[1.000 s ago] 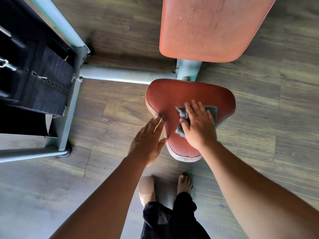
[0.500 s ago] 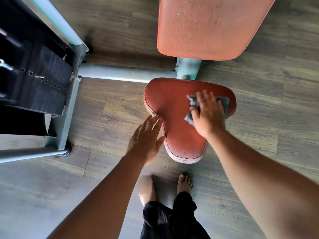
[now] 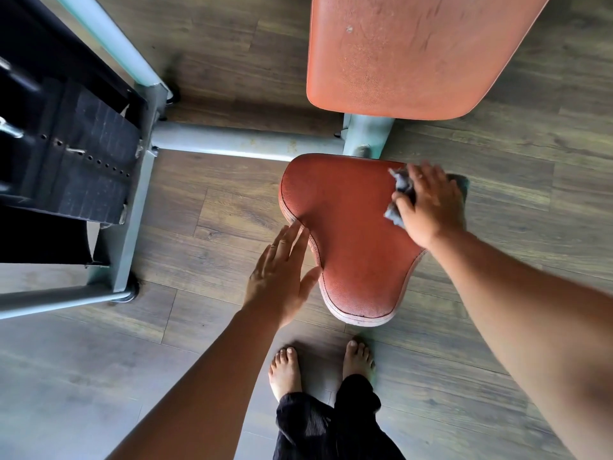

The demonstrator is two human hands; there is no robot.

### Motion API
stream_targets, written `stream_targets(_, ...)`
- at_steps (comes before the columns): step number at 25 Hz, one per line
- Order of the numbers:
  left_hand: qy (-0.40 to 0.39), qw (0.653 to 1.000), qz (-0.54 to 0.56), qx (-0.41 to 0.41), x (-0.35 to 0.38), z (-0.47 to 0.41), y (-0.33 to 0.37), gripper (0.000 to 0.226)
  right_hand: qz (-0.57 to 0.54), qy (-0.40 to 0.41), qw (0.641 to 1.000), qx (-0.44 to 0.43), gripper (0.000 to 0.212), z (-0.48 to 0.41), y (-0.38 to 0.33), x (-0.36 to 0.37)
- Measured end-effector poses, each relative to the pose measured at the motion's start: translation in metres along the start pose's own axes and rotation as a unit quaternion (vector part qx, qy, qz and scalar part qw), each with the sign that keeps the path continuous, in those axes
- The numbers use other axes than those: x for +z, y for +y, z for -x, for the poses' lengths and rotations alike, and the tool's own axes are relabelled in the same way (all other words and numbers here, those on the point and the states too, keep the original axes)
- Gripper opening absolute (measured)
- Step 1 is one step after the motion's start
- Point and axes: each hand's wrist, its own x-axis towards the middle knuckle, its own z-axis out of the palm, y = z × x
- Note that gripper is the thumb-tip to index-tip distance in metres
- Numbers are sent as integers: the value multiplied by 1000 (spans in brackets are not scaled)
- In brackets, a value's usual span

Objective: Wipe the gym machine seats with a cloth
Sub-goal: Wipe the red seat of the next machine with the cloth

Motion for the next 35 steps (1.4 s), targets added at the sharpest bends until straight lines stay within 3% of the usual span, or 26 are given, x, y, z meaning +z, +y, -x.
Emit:
stream_targets(2,-5,1000,11,-16,4,-2,-2,81,2,-25,997,78,71,-30,-18,-3)
stream_targets(4,-7,999,24,-21,7,-3,-4,83,13,-20,998,62,71,-22,-56,5)
stream_targets(8,-12,999,33,-16,6,-2,-5,83,3,-30,990,-140,70,43,-91,13)
stream_targets(10,-12,999,37,-13,6,-3,-7,83,0,-47,979,-197,67,25,-84,9)
stream_targets(15,-16,999,46,-14,6,-4,-7,82,-2,-35,998,-53,68,-41,-134,13)
stream_targets(17,-18,999,46,-18,5,-3,-6,82,-3,-23,993,-113,68,-18,-153,17)
stream_targets(20,-25,998,43,-28,4,-3,-5,83,5,-38,972,-234,66,-5,-145,15)
stream_targets(26,-33,999,26,2,3,0,-7,80,-3,-47,981,-187,62,-46,-165,14)
stream_targets(31,-48,998,15,36,0,6,-9,76,14,-49,951,-304,66,45,-109,12)
stream_targets(33,-50,998,10,42,2,7,-9,78,20,-52,956,-287,67,30,-86,8)
stream_targets(35,-47,998,10,42,3,8,-6,79,11,-42,984,-174,68,8,-73,4)
